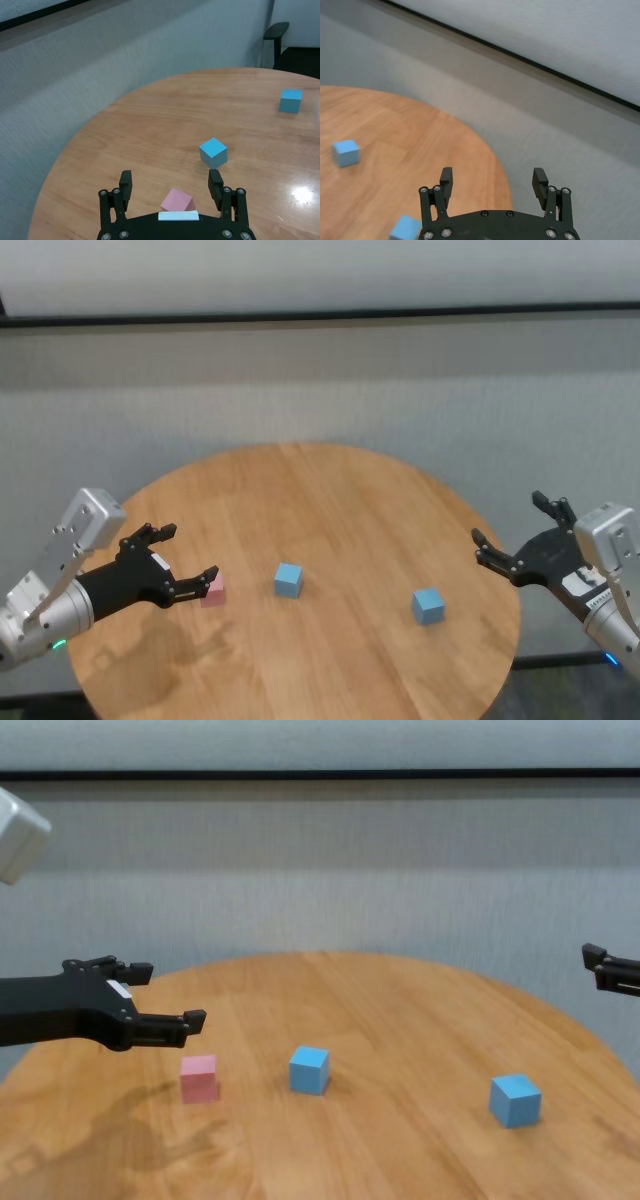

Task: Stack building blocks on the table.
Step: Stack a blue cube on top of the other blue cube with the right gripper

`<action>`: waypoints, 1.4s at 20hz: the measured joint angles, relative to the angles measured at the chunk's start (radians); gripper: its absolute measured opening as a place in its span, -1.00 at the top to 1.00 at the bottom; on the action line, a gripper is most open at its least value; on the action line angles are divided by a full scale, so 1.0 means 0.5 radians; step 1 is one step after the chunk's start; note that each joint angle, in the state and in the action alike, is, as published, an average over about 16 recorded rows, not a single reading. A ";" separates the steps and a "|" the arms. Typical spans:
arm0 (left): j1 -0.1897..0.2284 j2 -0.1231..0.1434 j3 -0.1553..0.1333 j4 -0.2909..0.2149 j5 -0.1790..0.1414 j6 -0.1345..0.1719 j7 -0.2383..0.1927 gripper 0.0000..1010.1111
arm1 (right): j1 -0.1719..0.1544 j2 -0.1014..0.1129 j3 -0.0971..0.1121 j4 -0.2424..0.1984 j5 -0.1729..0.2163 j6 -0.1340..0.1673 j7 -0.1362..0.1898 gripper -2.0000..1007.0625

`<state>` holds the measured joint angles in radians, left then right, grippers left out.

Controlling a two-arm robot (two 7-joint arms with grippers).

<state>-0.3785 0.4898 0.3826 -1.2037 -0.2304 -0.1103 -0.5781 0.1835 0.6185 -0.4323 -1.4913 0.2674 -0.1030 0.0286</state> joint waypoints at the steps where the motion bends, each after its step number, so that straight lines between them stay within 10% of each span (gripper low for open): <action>1: -0.001 -0.001 0.000 0.001 0.000 0.001 -0.001 -0.98 | -0.004 0.001 0.005 -0.020 0.007 0.016 0.010 -0.99; 28: -0.016 -0.013 0.007 0.017 -0.004 0.016 -0.008 -0.98 | -0.213 -0.284 0.130 -0.394 0.254 0.805 -0.093 -0.99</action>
<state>-0.3863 0.4834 0.3863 -1.1952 -0.2322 -0.1022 -0.5821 0.0772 0.4765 -0.3675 -1.6885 0.3946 0.2994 -0.0177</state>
